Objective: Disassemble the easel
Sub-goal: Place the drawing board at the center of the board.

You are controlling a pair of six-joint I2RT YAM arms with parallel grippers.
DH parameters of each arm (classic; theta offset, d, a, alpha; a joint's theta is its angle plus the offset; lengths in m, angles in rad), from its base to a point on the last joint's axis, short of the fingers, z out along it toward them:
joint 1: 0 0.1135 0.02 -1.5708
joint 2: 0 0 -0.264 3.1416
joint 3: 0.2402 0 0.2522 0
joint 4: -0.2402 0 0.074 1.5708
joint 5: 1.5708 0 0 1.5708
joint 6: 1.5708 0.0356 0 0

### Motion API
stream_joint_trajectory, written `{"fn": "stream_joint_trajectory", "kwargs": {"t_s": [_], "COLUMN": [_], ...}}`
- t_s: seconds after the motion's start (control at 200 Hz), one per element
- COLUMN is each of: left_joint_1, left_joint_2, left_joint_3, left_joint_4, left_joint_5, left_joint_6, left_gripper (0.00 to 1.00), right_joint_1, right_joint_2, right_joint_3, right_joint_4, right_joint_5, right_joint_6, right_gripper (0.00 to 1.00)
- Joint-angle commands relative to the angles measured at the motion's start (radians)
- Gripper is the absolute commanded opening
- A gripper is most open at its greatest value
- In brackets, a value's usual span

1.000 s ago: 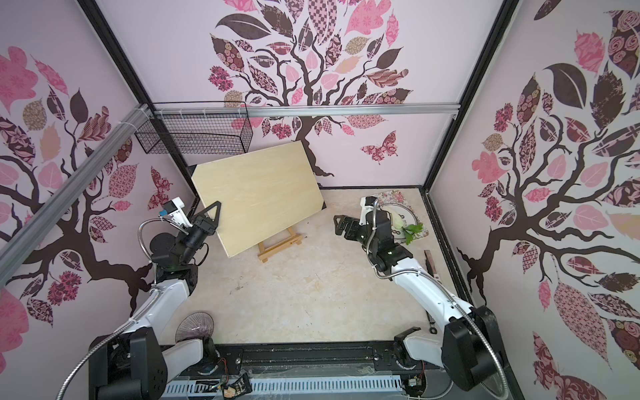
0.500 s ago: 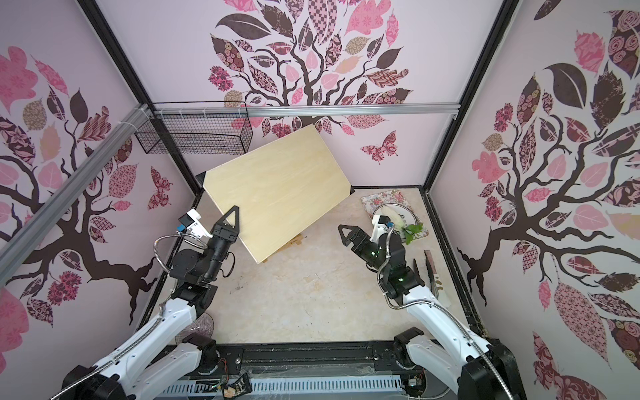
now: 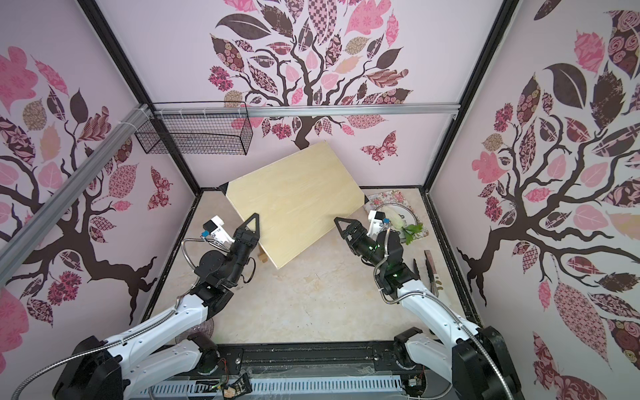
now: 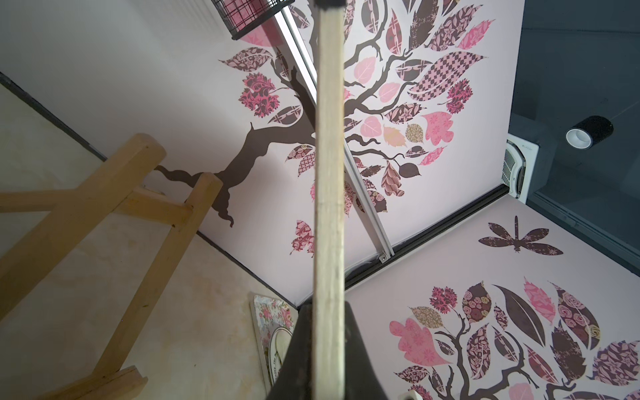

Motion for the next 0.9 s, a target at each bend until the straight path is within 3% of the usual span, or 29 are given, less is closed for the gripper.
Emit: {"fn": "stream_joint_trajectory", "kwargs": {"t_s": [0.0, 0.225, 0.575, 0.895], "left_joint_1": [-0.029, -0.058, -0.085, -0.093], "left_joint_2": [-0.054, -0.051, -0.085, -0.090], "left_joint_3": [0.079, 0.108, 0.088, 0.013], "left_joint_4": [0.393, 0.396, 0.394, 0.373], "left_joint_5": [-0.039, -0.034, -0.074, -0.138], "left_joint_6": [-0.102, -0.141, -0.196, -0.345], "left_gripper": [0.00, 0.00, 0.00, 0.00], "right_joint_1": [0.005, 0.005, 0.006, 0.010], "right_joint_2": [0.050, 0.114, 0.141, 0.127], "right_joint_3": [0.034, 0.064, 0.094, 0.095], "right_joint_4": [0.109, 0.165, 0.237, 0.380], "right_joint_5": [-0.018, -0.026, -0.022, 0.008], "right_joint_6": [0.111, 0.137, 0.173, 0.174], "right_gripper": [0.99, 0.90, 0.49, 0.35]}}
